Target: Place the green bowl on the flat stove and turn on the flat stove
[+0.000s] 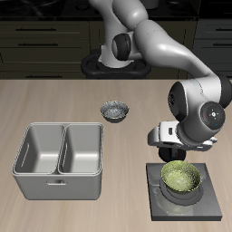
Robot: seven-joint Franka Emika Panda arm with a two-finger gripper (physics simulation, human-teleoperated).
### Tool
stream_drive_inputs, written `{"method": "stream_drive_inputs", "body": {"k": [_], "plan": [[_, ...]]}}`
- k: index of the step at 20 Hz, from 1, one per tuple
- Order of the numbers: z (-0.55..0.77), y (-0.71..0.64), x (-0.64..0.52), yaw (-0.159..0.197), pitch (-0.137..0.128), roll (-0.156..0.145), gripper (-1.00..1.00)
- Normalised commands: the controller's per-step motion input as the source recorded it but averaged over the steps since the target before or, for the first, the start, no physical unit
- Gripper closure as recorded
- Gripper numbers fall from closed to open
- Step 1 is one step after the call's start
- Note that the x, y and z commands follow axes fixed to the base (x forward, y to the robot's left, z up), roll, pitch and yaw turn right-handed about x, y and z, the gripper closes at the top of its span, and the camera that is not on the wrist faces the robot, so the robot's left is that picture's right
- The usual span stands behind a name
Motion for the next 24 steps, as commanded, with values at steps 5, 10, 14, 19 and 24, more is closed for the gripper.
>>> {"method": "stream_drive_inputs", "body": {"k": [5,10,14,19,24], "plan": [[-0.14,-0.1,0.05,-0.004,0.047,0.001,-1.0],[0.02,-0.26,-0.05,-0.043,0.018,-0.023,-1.0],[-0.16,-0.02,-0.22,-0.003,0.024,0.001,-1.0],[-0.08,0.04,-0.26,-0.065,0.045,0.036,1.0],[0.02,-0.03,-0.1,-0.043,0.019,0.015,1.0]]}}
